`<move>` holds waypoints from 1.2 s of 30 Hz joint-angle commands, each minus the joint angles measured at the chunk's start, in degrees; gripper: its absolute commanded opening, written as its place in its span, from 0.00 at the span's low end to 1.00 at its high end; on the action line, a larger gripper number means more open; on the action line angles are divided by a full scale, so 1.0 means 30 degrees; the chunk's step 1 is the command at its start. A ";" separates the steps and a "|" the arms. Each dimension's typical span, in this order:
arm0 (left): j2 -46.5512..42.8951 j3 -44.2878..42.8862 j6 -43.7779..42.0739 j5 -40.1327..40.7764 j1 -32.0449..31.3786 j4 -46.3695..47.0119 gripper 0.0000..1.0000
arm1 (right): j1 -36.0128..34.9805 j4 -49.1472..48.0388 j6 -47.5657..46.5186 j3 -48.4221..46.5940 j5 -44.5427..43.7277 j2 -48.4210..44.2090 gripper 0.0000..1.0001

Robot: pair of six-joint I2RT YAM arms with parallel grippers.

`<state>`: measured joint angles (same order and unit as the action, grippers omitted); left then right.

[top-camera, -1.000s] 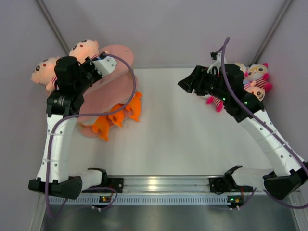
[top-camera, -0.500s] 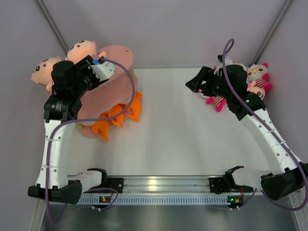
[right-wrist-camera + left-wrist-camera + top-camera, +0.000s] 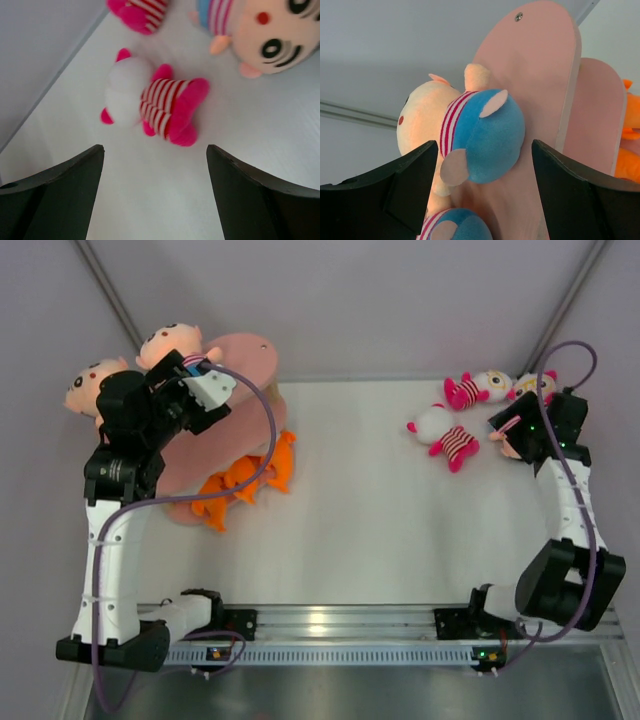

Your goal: Place and organize the stuffed toys onto the shelf

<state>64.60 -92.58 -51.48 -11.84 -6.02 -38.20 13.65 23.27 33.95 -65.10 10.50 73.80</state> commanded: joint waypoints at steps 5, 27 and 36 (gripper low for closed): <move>-0.1171 -0.0372 0.2247 -0.1710 0.0103 0.0280 0.84 | 0.2305 -0.2277 -0.0097 -0.1060 -0.4022 0.4193 0.84; -0.1524 0.0360 0.1517 0.0956 0.0103 -0.0540 0.85 | 0.3799 -0.4765 -0.3291 -0.6864 -0.3711 1.4071 0.52; -0.1405 -0.0254 0.3067 0.0259 0.0074 -0.0511 0.82 | 0.3829 -0.4857 -0.3175 -0.4697 -0.4551 0.8345 0.00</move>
<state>60.75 -91.59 -45.17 -9.19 -6.02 -40.80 24.27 11.22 24.64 -79.40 -0.51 110.96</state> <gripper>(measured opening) 0.828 0.054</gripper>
